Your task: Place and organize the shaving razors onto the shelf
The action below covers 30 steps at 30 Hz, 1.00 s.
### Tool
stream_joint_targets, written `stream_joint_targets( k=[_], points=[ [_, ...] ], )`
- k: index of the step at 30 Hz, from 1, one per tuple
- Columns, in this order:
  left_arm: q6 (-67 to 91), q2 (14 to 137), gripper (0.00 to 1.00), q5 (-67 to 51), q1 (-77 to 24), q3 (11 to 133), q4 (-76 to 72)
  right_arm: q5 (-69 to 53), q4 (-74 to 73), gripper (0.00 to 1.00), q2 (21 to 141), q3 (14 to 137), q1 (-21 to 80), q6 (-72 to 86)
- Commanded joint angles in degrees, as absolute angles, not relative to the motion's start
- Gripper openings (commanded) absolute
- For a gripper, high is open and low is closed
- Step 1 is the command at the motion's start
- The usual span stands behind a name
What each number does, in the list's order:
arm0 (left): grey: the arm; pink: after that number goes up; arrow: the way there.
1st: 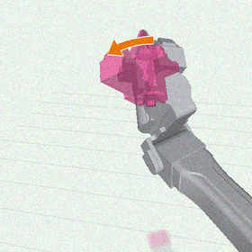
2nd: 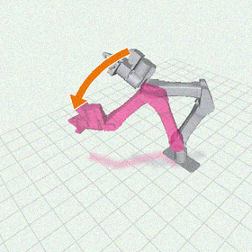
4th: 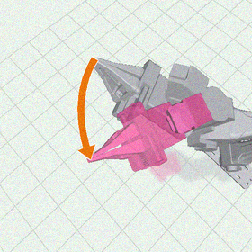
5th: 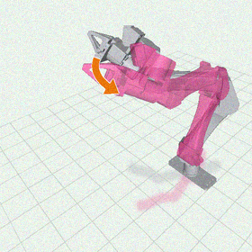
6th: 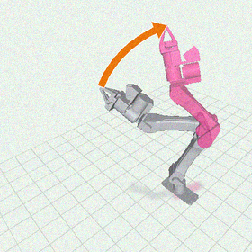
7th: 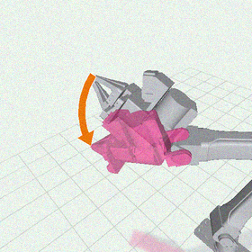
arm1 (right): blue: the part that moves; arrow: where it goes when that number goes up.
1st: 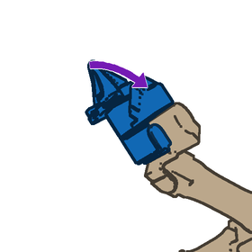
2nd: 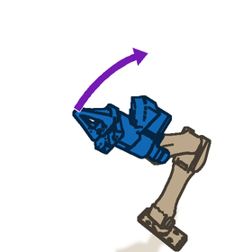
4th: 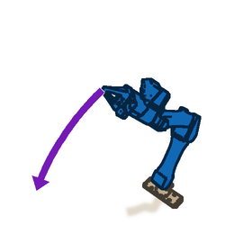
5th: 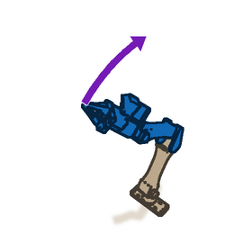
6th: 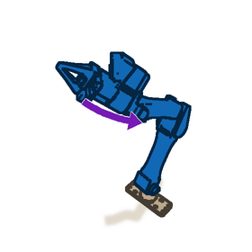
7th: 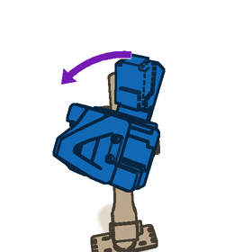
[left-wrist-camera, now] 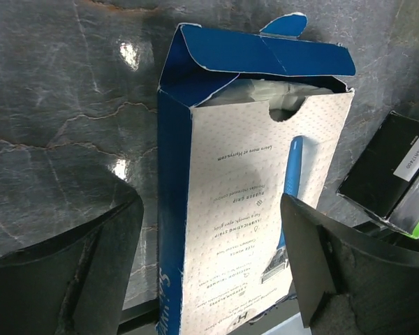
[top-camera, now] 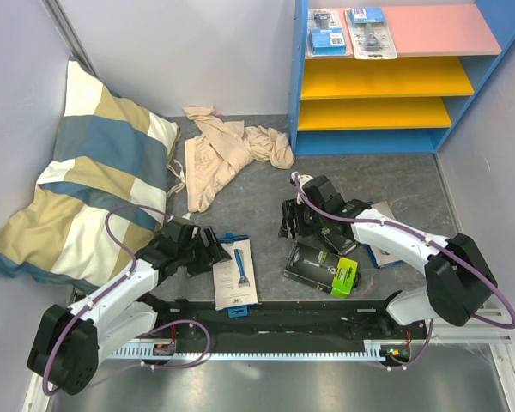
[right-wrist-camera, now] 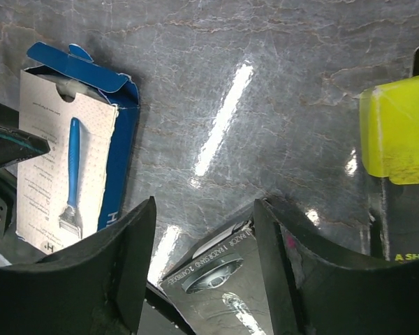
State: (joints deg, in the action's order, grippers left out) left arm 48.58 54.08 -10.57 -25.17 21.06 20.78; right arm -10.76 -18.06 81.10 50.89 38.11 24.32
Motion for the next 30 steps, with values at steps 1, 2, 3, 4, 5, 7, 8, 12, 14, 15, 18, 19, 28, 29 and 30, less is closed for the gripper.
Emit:
stream_joint_targets(
  k=[1, 2, 3, 4, 5, 7, 8, 12, 14, 15, 18, 19, 28, 29, 30],
  points=[
    [50.80, 54.31, 0.80, -10.80, -25.58, 18.03, 16.98, -13.62, -14.15, 0.70, 80.16, 49.49, 38.23, 24.96],
    [50.80, 54.75, 0.78, -11.25, -25.58, 17.67, 16.18, -14.41, -13.72, 0.73, 80.42, 48.96, 38.15, 25.05],
    [50.71, 55.36, 0.72, -11.77, -25.66, 17.41, 15.56, -14.85, -13.36, 0.75, 80.51, 48.78, 38.23, 25.31],
    [50.63, 56.94, 0.69, -12.47, -25.66, 17.05, 14.25, -15.20, -13.01, 0.80, 80.68, 48.52, 38.15, 25.49],
    [50.45, 57.65, 0.65, -13.09, -25.75, 16.96, 13.54, -15.47, -12.40, 0.82, 80.77, 48.17, 38.23, 25.66],
    [50.01, 59.58, 0.51, -14.67, -26.01, 16.44, 12.14, -16.52, -11.69, 0.87, 80.95, 47.64, 38.23, 26.45],
    [49.66, 59.85, 0.44, -15.46, -26.10, 16.35, 10.56, -16.87, -11.25, 0.89, 80.95, 47.29, 38.23, 26.63],
    [48.52, 59.68, 0.23, -16.87, -26.37, 17.13, 9.76, -17.75, -10.55, 0.92, 80.95, 46.32, 38.41, 27.07],
    [47.90, 58.98, 0.08, -17.31, -26.37, 17.84, 9.76, -17.75, -10.20, 0.94, 80.95, 45.71, 38.23, 27.25],
    [47.73, 58.89, 0.04, -17.49, -26.37, 18.45, 9.93, -17.75, -10.20, 0.94, 80.95, 45.62, 38.23, 27.25],
    [47.20, 58.80, 0.02, -17.84, -26.37, 20.12, 10.02, -17.93, -10.02, 0.95, 80.95, 45.44, 38.23, 27.42],
    [46.76, 58.89, 0.02, -18.28, -26.37, 20.65, 9.93, -18.19, -9.93, 0.96, 81.12, 45.61, 38.06, 27.33],
    [46.49, 58.80, 0.02, -19.86, -26.37, 26.62, 9.76, -17.40, -12.22, 0.98, 77.09, 48.08, 36.92, 27.33],
    [46.49, 58.80, 0.02, -19.52, -26.37, 27.24, 9.76, -17.92, -12.13, 0.98, 76.65, 47.82, 36.39, 27.86],
    [46.41, 59.06, 0.02, -18.82, -26.37, 28.46, 9.76, -18.28, -11.95, 0.98, 75.60, 47.64, 35.52, 28.91]
  ],
)
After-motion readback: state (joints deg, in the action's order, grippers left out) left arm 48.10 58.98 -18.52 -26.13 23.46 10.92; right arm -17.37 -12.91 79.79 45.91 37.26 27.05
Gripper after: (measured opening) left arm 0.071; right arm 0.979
